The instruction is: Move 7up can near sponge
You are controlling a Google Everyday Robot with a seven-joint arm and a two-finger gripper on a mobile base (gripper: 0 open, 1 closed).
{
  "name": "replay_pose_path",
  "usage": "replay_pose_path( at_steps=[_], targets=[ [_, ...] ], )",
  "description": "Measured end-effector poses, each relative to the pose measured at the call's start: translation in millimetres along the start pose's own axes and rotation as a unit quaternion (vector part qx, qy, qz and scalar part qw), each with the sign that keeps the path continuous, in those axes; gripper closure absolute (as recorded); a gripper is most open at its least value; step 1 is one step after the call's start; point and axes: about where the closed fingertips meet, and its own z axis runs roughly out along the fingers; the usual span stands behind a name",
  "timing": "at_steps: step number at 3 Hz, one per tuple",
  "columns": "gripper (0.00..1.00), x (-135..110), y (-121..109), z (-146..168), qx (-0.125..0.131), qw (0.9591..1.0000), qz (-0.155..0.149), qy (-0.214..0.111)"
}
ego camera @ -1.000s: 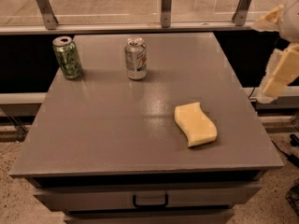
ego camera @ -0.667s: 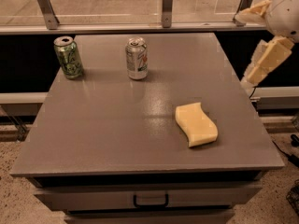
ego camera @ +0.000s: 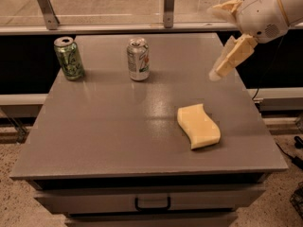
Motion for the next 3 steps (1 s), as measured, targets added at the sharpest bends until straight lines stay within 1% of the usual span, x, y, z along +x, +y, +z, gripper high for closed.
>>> replay_pose_path(
  at_steps=[1,2,3],
  targets=[
    [0.0,0,0,0,0.0,1.0,0.0,0.0],
    [0.0,3,-9,13,0.005,0.9987,0.015,-0.049],
    [0.0,5,-22,44,0.02,0.9925,0.052,-0.109]
  ],
)
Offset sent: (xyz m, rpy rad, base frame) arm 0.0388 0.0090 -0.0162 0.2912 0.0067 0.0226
